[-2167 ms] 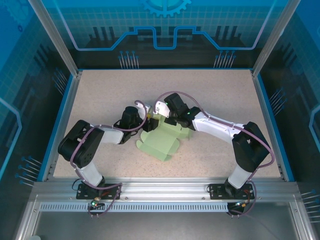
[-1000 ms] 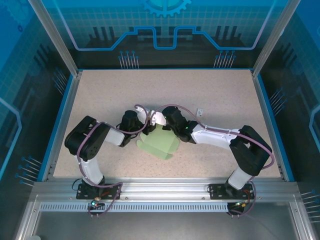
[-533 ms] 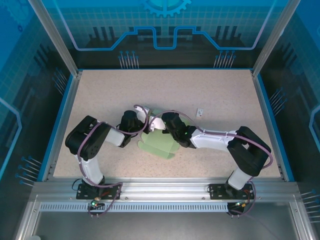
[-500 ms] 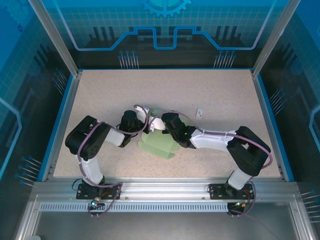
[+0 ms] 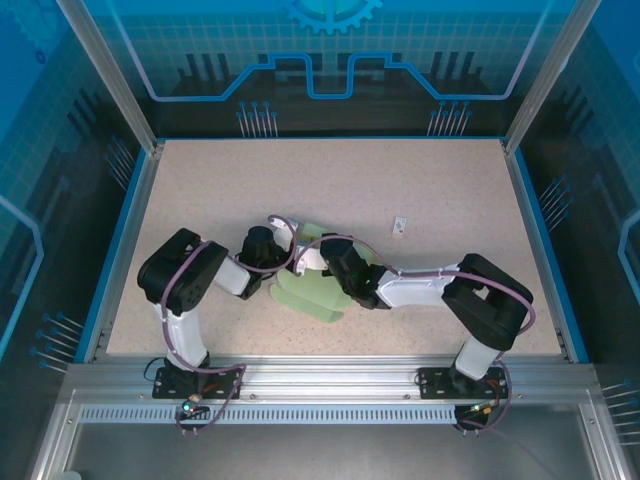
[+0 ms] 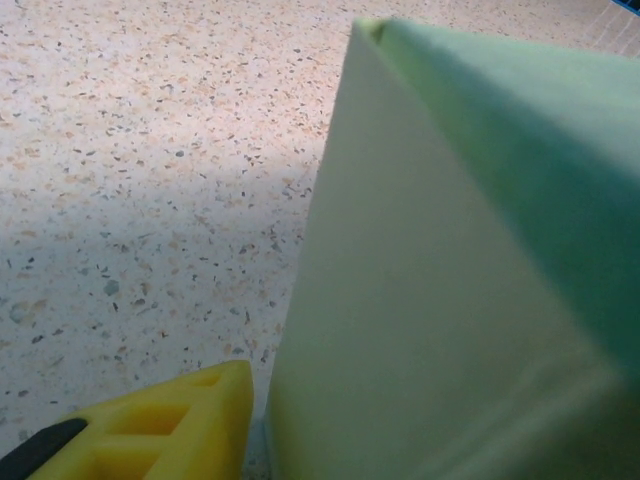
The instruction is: Fold the paper box
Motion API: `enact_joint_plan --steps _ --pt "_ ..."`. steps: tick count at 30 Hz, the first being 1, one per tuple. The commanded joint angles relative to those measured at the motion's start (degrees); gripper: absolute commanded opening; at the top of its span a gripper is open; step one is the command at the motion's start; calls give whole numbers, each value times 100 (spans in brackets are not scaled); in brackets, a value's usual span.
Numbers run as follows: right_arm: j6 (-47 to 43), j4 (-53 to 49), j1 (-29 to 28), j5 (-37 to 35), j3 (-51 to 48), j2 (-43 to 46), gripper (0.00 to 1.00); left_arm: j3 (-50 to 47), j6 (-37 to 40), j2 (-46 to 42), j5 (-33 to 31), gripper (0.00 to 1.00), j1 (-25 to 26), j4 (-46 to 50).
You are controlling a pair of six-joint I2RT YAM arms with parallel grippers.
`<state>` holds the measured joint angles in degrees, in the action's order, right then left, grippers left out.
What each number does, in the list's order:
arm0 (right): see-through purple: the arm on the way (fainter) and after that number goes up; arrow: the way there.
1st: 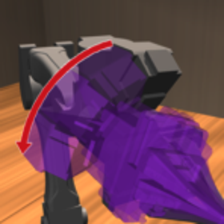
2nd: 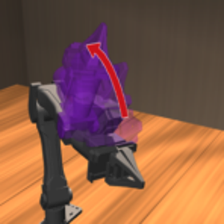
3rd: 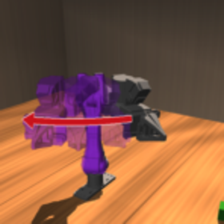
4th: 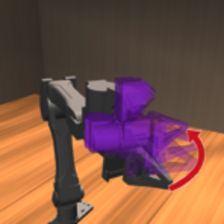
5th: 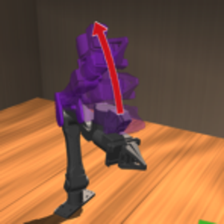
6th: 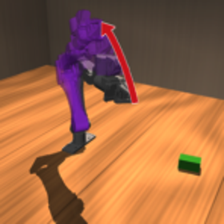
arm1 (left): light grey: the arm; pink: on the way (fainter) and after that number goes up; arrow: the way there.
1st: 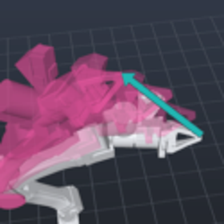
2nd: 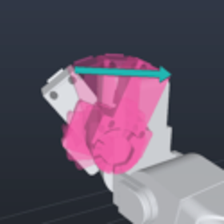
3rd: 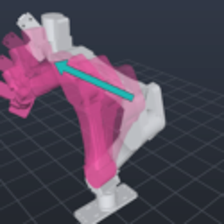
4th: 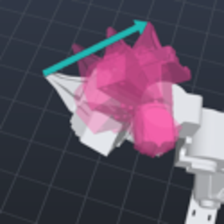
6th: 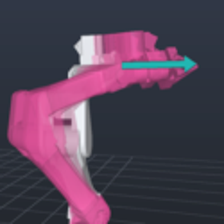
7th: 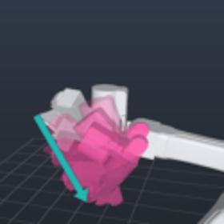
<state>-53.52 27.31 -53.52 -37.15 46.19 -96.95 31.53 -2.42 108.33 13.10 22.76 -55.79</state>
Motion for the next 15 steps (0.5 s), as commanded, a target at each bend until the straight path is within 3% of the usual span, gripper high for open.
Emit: enact_joint_plan --steps 1,15 --pt "-80 91 -148 -48 -153 -108 0 -153 128 150 -37 44 23 -450" --pt "74 -408 -3 279 67 275 0 -470 -401 -509 -43 60 -95 -530"
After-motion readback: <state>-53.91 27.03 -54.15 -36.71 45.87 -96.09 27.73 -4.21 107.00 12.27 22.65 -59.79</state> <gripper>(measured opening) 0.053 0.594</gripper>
